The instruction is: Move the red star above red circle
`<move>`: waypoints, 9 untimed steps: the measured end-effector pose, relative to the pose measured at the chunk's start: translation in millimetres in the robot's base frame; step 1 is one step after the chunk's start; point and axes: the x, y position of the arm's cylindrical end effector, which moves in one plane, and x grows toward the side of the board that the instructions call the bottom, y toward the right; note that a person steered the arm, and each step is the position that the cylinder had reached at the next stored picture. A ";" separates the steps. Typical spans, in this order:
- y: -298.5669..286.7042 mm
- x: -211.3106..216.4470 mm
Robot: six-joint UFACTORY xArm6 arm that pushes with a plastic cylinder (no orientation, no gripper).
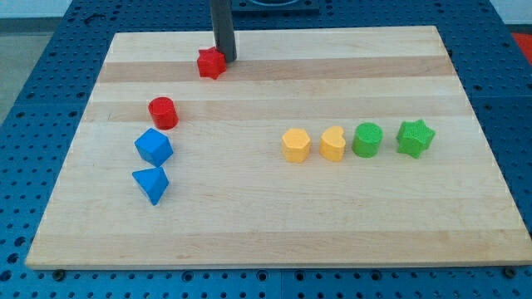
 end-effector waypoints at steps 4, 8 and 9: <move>-41.1 27.6; -61.4 8.9; -73.3 8.9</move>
